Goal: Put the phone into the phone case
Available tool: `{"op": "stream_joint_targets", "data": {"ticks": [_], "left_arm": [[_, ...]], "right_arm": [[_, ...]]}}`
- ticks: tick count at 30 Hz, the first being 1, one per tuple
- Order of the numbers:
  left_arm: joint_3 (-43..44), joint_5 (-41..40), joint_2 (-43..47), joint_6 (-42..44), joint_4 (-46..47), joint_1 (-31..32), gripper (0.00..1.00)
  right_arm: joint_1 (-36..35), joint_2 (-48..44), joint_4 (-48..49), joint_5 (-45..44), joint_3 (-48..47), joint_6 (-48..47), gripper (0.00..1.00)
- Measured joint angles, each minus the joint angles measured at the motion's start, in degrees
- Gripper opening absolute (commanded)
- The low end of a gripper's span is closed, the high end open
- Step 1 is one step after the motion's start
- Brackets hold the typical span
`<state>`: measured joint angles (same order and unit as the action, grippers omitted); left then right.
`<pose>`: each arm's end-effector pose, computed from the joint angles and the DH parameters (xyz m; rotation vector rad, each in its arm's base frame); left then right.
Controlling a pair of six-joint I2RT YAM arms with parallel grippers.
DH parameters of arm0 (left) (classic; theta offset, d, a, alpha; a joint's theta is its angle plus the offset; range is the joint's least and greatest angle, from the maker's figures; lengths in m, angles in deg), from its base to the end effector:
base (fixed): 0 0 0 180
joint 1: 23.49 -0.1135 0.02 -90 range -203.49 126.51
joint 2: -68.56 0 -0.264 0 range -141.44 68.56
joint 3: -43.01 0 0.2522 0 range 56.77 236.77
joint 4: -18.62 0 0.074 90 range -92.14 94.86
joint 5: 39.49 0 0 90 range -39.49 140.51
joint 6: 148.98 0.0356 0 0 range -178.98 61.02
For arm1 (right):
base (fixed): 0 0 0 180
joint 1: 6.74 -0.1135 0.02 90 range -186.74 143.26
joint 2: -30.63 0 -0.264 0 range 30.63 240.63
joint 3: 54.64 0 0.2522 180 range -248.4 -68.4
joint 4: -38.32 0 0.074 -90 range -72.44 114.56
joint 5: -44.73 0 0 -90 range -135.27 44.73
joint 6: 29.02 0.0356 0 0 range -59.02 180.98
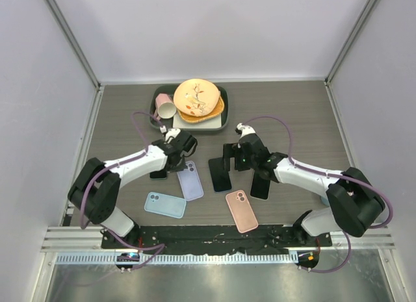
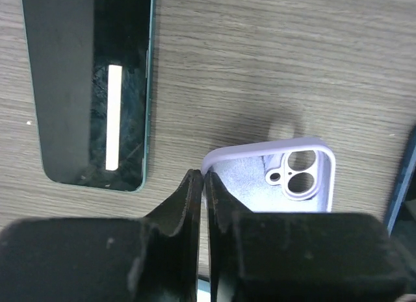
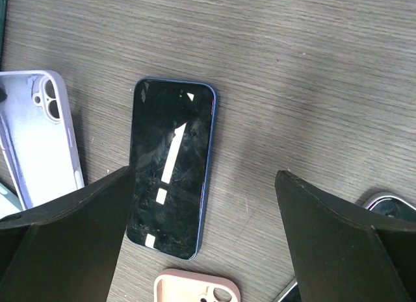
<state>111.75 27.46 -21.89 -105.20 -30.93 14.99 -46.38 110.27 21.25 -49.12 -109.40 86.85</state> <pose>0.2362 -0.1700 0.1831 -0.2659 2.6193 0.1040 0.2193 0.1786 0.1939 -0.2472 2.3418 0.5013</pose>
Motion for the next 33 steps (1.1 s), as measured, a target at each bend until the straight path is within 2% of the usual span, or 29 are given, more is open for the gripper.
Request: {"op": "stream_joint_targets", "data": {"ticks": [1, 2, 4, 7, 13, 17, 22, 29, 33], "left_arm": [[-0.61, 0.24, 0.94, -0.22, 0.72, 0.04, 0.31], [-1.09, 0.5, 1.77, -0.22, 1.42, 0.22, 0.54], [-1.49, 0.52, 2.95, 0.74, 2.21, 0.55, 0.64], [-1.53, 0.15, 3.72, 4.2, 2.89, 0.81, 0.64], [-1.53, 1.16, 3.69, 17.53, 3.17, 0.85, 0.58], [-0.63, 4.76, 2.71, 28.79, 5.05, 0.83, 0.56], [0.92, 11.72, -0.11, 38.77, 9.2, 0.09, 0.52], [8.48, 17.44, -9.84, 45.79, 10.58, -2.91, 0.38], [8.72, 20.24, -11.43, 46.95, 10.69, -4.37, 0.38]], "right_arm": [[0.0, 0.17, 0.02, 0.13, 0.0, -0.13, 0.94], [0.0, 0.31, 0.02, 0.24, 0.0, -0.31, 0.94], [0.0, 0.35, 0.09, 0.48, 0.0, -0.59, 0.94], [0.0, 0.35, 0.15, 0.85, -0.04, -1.14, 0.95], [0.09, -1.81, 0.02, 1.27, -0.04, -2.01, 0.96], [1.05, -4.11, 0.02, 2.08, -0.04, -2.19, 0.96], [2.82, -5.14, -0.04, 3.65, -0.04, -2.25, 0.96], [3.63, -5.92, -1.4, 4.66, -0.04, -2.82, 0.96], [4.15, -7.21, -2.08, 4.68, -0.04, -3.15, 0.96]]}}
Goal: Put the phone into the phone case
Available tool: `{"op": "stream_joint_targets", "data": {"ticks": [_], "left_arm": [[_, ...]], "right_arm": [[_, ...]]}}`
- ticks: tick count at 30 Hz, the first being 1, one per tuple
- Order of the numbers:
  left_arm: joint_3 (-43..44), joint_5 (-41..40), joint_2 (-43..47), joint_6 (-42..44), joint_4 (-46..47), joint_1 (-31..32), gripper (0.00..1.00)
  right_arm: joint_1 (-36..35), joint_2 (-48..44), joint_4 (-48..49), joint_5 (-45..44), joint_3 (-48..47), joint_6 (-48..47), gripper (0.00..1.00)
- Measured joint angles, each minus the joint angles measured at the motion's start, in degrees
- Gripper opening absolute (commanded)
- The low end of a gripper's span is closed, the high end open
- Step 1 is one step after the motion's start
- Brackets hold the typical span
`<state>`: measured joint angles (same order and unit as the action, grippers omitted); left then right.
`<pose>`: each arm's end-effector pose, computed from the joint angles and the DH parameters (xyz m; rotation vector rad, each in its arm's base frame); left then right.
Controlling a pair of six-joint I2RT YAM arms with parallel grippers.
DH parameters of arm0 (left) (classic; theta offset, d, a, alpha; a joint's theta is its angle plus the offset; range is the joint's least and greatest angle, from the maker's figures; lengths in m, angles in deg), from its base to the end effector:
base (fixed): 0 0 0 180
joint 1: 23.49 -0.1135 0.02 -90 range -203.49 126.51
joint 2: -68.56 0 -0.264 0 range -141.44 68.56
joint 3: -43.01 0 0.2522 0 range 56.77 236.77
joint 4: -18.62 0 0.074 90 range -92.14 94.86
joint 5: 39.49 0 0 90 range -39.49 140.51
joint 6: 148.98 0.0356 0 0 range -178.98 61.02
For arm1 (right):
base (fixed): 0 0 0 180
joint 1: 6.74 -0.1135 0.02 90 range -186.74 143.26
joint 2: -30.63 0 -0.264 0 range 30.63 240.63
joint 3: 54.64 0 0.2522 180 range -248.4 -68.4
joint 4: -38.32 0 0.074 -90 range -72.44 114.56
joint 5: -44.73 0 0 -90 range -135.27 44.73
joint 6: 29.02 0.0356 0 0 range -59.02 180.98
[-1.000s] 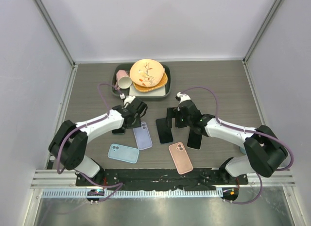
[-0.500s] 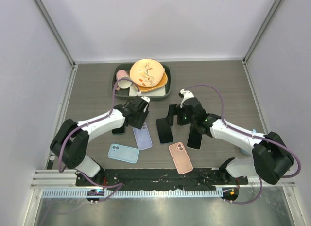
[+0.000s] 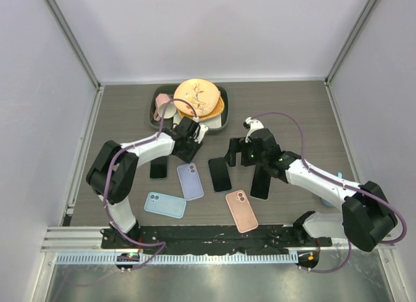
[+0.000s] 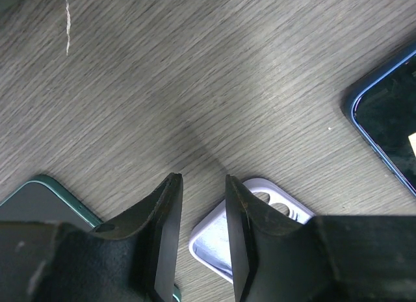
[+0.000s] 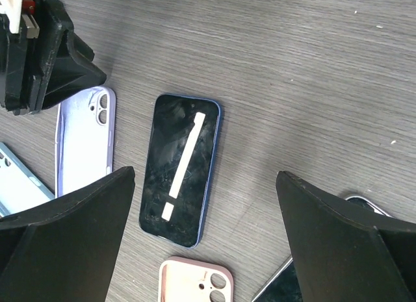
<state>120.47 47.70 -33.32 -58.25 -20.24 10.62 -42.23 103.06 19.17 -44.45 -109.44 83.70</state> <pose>0.2935 -0.1966 0.1697 0.7870 2.5604 -0.1198 0.2183 0.1563 0.2232 -0.2610 2.2592 0.5684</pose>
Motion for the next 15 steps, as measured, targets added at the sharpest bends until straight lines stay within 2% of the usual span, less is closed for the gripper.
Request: {"op": "stream_joint_targets", "data": {"ticks": [5, 8, 15], "left_arm": [[-0.09, 1.7, 0.07, -0.81, -0.15, -0.68, 0.46], [-1.49, -0.26, 1.4, -2.93, 0.39, -0.7, 0.52], [-8.28, -3.28, 12.41, -6.54, 2.45, -1.46, 0.58]], "right_arm": [[0.7, -0.37, -0.35, 0.02, 0.0, -0.17, 0.96], [0.85, -0.37, -0.35, 0.24, 0.0, -0.28, 0.96], [0.85, -0.35, -0.35, 1.03, 0.0, -0.37, 0.96]]}}
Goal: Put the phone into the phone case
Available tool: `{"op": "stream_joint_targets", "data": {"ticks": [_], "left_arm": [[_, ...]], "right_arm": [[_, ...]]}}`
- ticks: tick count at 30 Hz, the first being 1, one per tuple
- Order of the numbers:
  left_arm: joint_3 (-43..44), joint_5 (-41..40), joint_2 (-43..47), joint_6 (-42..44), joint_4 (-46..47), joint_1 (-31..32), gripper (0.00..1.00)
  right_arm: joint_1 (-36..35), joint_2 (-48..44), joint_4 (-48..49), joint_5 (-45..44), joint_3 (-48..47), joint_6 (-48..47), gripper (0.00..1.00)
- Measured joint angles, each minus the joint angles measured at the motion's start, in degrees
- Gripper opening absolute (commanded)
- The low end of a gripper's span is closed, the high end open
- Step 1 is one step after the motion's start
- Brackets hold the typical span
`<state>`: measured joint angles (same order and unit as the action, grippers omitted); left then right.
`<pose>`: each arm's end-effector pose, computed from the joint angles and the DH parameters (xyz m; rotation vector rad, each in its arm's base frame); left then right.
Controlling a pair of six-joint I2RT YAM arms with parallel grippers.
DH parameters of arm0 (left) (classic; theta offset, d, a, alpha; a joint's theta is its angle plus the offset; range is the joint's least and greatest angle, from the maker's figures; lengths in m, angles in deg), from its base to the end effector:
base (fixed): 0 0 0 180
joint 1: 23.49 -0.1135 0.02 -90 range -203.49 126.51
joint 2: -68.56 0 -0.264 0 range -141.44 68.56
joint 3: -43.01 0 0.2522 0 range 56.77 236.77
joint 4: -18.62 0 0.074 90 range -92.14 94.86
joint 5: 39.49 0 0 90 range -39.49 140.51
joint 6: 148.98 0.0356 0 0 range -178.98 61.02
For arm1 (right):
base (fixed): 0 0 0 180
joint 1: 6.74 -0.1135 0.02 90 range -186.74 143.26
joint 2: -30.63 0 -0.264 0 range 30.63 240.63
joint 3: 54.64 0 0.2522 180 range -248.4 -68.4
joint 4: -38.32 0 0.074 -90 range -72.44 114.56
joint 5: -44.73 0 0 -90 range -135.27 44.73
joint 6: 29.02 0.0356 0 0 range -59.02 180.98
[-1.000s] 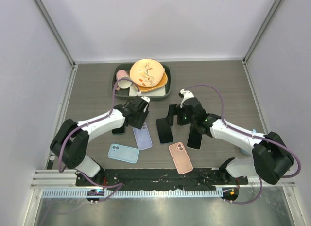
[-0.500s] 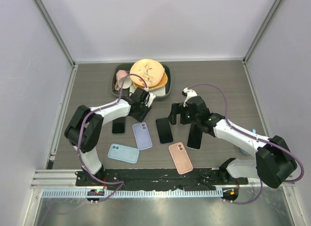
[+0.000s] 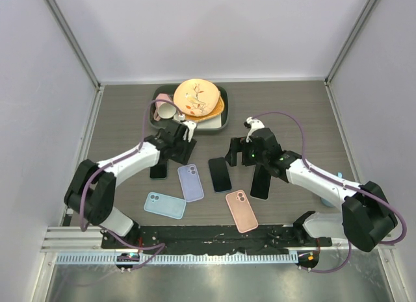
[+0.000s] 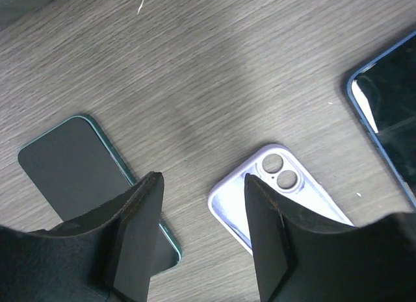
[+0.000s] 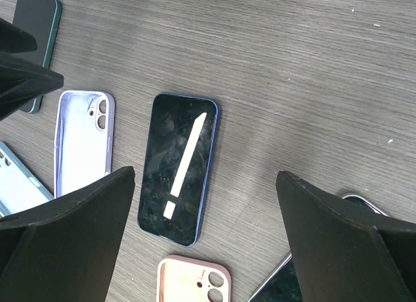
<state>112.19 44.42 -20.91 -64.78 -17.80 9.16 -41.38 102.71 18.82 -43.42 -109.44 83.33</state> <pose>0.2666 -0.1663 0.1986 0.5540 2.4960 -0.1233 0.2193 0.1529 0.2242 -0.2619 2.2605 0.5762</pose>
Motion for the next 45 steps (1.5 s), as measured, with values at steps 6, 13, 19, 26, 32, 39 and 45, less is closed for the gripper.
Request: {"op": "stream_joint_targets", "data": {"ticks": [6, 13, 19, 26, 32, 39, 45], "left_arm": [[-1.42, 6.21, 0.98, 0.2, 2.16, -0.52, 0.52], [3.54, 10.14, -9.25, 0.15, -0.44, -0.48, 0.46], [6.8, 11.69, -12.22, -0.13, -3.26, -0.48, 0.01], [8.98, 10.6, -13.46, -4.33, -6.29, -0.44, 0.0], [4.83, 3.5, -8.94, -10.99, -6.67, -0.33, 0.0], [1.62, -5.9, -1.16, -16.92, -8.33, -0.9, 0.0], [-0.42, -7.06, 3.06, -19.76, -9.09, -1.49, 0.0]], "right_arm": [[0.0, 0.07, 0.0, 0.04, 0.0, 0.0, 0.96], [0.0, 0.07, -0.09, 0.24, 0.0, 0.0, 0.96], [0.0, 0.07, -0.2, 0.22, 0.0, -0.04, 0.96], [0.0, 0.96, -0.24, 0.24, 0.0, -0.48, 0.96], [0.0, 1.53, -0.31, 0.44, 0.0, -0.85, 0.96], [0.02, 1.6, -0.33, 0.7, -0.02, -1.14, 0.96], [0.13, 1.86, -0.31, 1.27, -0.02, -1.16, 0.96]]}}
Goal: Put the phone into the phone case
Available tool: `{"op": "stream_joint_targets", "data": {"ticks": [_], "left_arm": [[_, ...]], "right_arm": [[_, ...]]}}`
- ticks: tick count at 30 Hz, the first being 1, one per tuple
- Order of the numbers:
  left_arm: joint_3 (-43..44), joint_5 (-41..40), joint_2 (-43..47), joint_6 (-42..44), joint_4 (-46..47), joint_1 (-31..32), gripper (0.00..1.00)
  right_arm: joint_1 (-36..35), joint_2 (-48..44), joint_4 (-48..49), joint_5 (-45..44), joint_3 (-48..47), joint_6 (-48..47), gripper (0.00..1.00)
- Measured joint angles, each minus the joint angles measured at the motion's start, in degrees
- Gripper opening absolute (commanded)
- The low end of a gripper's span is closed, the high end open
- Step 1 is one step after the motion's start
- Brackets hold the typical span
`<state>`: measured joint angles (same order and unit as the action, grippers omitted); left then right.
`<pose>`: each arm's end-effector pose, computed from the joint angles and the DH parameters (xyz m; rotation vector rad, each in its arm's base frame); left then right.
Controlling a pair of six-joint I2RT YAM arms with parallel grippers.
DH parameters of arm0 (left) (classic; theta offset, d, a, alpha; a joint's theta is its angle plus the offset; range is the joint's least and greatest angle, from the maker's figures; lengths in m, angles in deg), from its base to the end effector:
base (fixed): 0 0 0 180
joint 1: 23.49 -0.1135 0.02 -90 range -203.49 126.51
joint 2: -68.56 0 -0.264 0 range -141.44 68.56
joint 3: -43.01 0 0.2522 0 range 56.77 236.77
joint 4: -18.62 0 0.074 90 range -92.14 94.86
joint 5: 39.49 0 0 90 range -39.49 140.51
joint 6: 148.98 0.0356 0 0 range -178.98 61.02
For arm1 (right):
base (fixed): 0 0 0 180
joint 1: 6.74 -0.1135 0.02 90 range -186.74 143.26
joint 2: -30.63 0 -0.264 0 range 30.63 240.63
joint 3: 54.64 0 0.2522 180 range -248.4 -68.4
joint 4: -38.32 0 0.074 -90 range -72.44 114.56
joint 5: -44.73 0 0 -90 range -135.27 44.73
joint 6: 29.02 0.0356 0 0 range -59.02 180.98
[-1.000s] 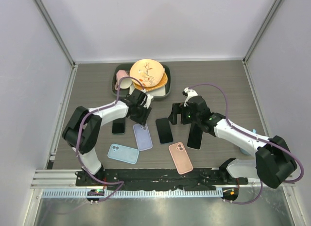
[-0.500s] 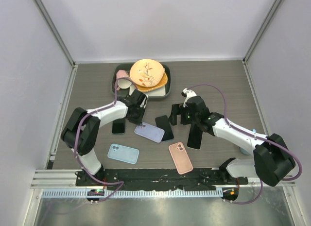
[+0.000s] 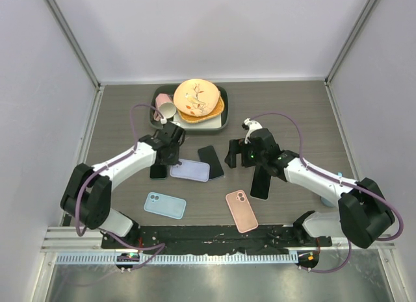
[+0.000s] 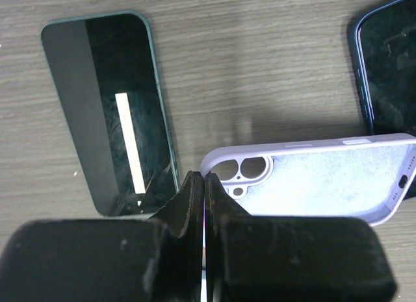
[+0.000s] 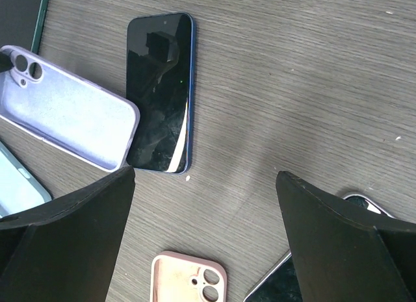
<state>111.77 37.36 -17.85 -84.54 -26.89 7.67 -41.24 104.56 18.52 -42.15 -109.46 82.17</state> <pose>0.2548 -0.1446 0.2036 0.0561 2.6235 -0.0312 0.2218 0.1548 0.2158 -0.2981 2.2953 0.5724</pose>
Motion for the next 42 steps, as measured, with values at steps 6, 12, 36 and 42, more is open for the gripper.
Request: {"op": "stream_joint_targets", "data": {"ticks": [6, 12, 36, 42], "left_arm": [[-3.39, -1.92, 9.92, -2.51, -2.69, -0.46, 0.0], [-3.21, -4.57, 15.63, -4.28, -5.16, -2.97, 0.0], [-2.6, -5.79, 29.46, -7.04, -10.12, -12.26, 0.0], [-3.45, -3.96, 28.24, -7.15, -9.09, -12.41, 0.0]], "right_arm": [[0.02, 0.74, 0.26, 1.42, 0.0, 0.0, 0.95], [0.02, 5.27, 1.53, 4.2, -1.25, 0.61, 0.91], [-17.94, 36.0, -7.54, -20.39, -27.56, -1.77, 0.83], [-17.84, 34.53, -5.25, -21.57, -24.5, -0.15, 0.74]]}}
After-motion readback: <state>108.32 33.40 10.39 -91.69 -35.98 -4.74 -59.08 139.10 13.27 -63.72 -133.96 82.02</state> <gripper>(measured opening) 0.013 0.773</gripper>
